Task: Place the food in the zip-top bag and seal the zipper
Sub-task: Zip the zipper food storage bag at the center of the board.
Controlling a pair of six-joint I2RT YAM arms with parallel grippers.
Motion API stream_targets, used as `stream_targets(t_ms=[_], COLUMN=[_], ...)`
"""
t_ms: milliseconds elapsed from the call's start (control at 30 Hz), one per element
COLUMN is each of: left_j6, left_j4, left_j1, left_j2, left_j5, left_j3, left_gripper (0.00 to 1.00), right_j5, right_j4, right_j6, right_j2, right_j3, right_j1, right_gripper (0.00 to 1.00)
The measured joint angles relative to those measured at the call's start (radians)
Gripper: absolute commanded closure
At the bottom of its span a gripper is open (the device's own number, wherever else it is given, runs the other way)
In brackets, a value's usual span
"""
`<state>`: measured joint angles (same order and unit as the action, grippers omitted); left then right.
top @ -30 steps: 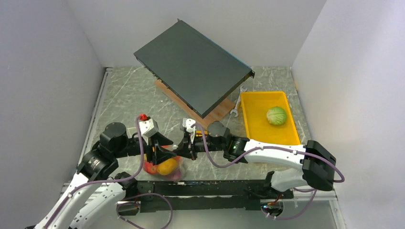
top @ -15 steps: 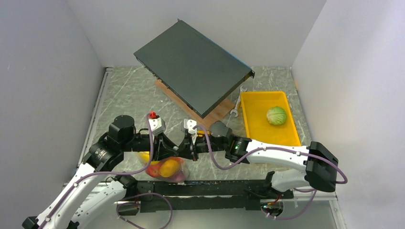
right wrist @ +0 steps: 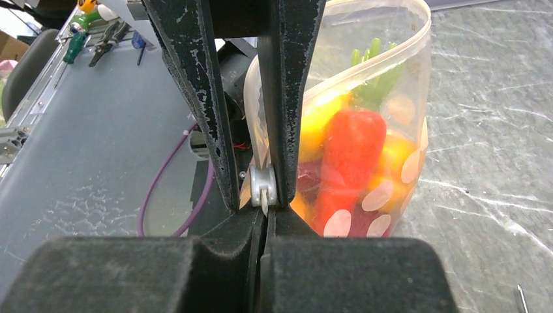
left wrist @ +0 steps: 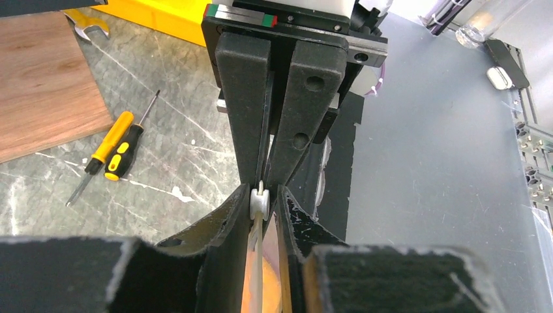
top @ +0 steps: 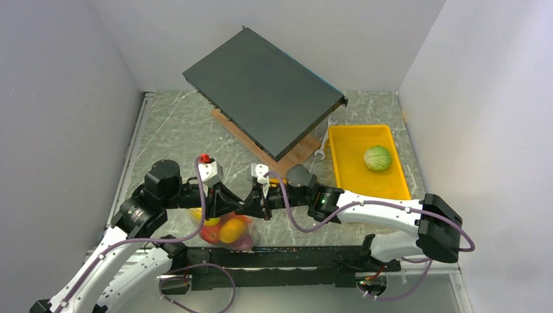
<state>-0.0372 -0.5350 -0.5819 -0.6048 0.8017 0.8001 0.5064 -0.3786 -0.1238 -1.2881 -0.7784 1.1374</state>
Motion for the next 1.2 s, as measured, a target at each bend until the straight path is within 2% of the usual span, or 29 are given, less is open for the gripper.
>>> stream_targets(t_ms=[267, 467, 600, 767, 1100, 1200], left_j6=[0.001, 0.004, 0.004, 0.008, 0.037, 0.054], left_j4=[-0.005, -0.010, -0.010, -0.014, -0.031, -0.033], left_j1=[0.000, 0.000, 0.000, 0.000, 0.000, 0.000], left_j2=[-0.006, -0.006, -0.005, -0.006, -0.006, -0.007], left_j5=[0.009, 0.017, 0.017, 0.017, 0.005, -0.011], left_j3=[0.000, 0.000, 0.000, 0.000, 0.000, 0.000], left_gripper=[0.72, 0.63, 0.67, 0.62, 0.94, 0.99], right_j5=[0.001, 0.000, 0.000, 0.000, -0.008, -0.053], right_j4=[0.008, 0.013, 0.013, 0.013, 0.019, 0.006], right_j6=[0.002, 0.002, 0.002, 0.002, -0.001, -0.028], right_j2=[0.000, 0.000, 0.000, 0.000, 0.000, 0.001], right_j3=[0.000, 0.000, 0.000, 0.000, 0.000, 0.011], right_j1=[0.000, 0.000, 0.000, 0.000, 0.000, 0.001], right_gripper=[1.00, 1.00, 1.00, 1.00, 1.00, 1.00])
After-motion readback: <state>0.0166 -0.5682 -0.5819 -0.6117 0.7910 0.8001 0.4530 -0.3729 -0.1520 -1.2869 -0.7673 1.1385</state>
